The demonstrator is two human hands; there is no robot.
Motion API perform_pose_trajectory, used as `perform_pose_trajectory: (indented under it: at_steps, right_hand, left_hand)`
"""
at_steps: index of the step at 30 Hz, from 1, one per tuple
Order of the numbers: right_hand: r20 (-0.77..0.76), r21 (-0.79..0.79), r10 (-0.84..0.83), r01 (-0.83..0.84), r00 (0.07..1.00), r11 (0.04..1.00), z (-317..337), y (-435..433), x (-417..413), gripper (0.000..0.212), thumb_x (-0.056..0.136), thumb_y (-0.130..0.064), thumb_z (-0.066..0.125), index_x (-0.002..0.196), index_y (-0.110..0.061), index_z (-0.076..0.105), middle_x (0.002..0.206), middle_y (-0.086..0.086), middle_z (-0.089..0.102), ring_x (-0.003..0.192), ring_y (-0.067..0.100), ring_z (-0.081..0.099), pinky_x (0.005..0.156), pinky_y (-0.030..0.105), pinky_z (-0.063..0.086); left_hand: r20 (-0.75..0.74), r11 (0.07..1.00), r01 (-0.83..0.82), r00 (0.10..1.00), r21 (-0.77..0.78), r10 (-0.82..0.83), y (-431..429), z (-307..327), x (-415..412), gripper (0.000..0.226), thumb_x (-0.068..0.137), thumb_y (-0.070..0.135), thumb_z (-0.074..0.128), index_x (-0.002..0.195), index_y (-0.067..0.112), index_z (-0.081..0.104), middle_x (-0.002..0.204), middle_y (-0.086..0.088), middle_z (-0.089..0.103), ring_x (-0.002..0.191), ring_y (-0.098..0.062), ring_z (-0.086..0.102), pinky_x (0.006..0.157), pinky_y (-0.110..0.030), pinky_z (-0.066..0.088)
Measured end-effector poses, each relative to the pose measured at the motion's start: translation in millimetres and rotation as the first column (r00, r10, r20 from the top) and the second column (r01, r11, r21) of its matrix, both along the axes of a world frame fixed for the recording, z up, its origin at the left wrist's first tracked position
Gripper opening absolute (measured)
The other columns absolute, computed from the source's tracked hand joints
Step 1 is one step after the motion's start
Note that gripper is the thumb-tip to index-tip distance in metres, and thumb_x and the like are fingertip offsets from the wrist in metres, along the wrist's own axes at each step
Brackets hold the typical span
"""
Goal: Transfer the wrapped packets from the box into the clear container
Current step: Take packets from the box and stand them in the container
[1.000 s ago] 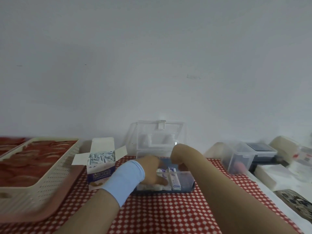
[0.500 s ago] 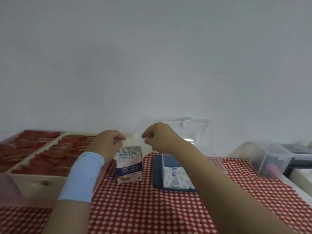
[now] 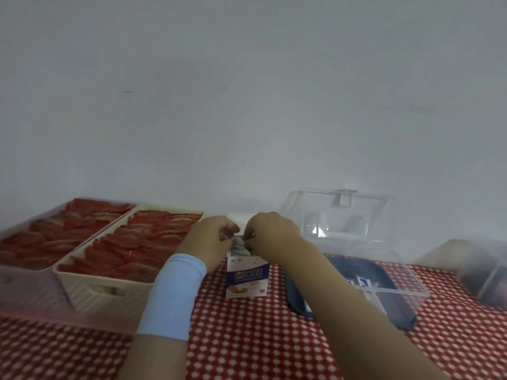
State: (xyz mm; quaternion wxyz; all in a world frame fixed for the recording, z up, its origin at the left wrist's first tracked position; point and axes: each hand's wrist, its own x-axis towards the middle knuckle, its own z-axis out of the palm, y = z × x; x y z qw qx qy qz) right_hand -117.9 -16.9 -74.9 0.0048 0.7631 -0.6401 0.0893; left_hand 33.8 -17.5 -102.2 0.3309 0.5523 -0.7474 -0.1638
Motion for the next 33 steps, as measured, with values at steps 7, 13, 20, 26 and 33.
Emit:
perform_pose_trajectory:
  at_steps: [7,13,20,26,33]
  right_hand:
    - [0.111,-0.023,-0.019,0.022,0.994,0.999,-7.8,2.9,7.3,0.047,0.100,-0.051,0.038,0.071,-0.019,0.058,0.073,-0.002,0.060,0.069,0.018,0.058,0.063,0.032,0.049]
    - [0.145,-0.072,0.020,-0.009,0.989,0.997,-8.1,4.4,6.5,0.024,0.096,-0.037,0.055,0.096,-0.030,0.078,0.089,-0.007,0.071,0.078,0.015,0.066,0.068,0.031,0.057]
    - [0.433,-0.220,0.096,0.002,0.896,0.975,-10.3,13.9,-7.2,0.020,0.099,-0.033,0.052,0.097,-0.024,0.069,0.093,-0.010,0.069,0.080,0.011,0.064,0.073,0.033,0.057]
    - [0.609,-0.241,0.153,-0.002,0.778,0.971,-22.0,15.1,-7.8,0.014,0.095,-0.044,0.060,0.100,-0.033,0.068,0.089,-0.017,0.068,0.077,0.001,0.063,0.068,0.024,0.055]
    - [0.792,-0.268,0.220,0.001,0.569,0.963,-2.3,16.5,-19.7,0.004,0.090,-0.024,0.072,0.089,-0.025,0.077,0.074,-0.011,0.072,0.063,0.006,0.064,0.066,0.030,0.058]
  left_hand:
    - [-0.018,1.000,-0.009,1.000,-0.006,0.009,-4.8,-4.7,0.4,0.026,0.091,0.008,0.058,0.101,0.027,0.072,0.099,0.011,0.069,0.083,-0.001,0.062,0.066,-0.009,0.041]
    - [-0.043,1.000,-0.015,0.999,0.014,0.016,-7.7,-4.1,1.3,0.028,0.092,0.007,0.060,0.114,0.024,0.068,0.102,0.010,0.067,0.089,-0.004,0.062,0.069,-0.007,0.039]
    - [-0.058,0.999,0.033,0.998,-0.032,-0.035,-2.5,0.0,-1.9,0.030,0.097,0.022,0.056,0.124,0.031,0.064,0.108,0.017,0.062,0.095,-0.003,0.060,0.081,-0.018,0.046]
    - [-0.145,0.999,0.035,0.989,-0.015,-0.037,0.4,1.8,-3.8,0.015,0.092,0.021,0.062,0.088,0.030,0.074,0.084,0.012,0.072,0.082,-0.008,0.068,0.078,-0.037,0.059]
    - [-0.413,0.998,0.070,0.909,0.003,-0.062,9.2,21.8,-0.4,0.003,0.089,0.024,0.070,0.089,0.022,0.068,0.081,0.008,0.075,0.075,-0.005,0.068,0.070,-0.020,0.052]
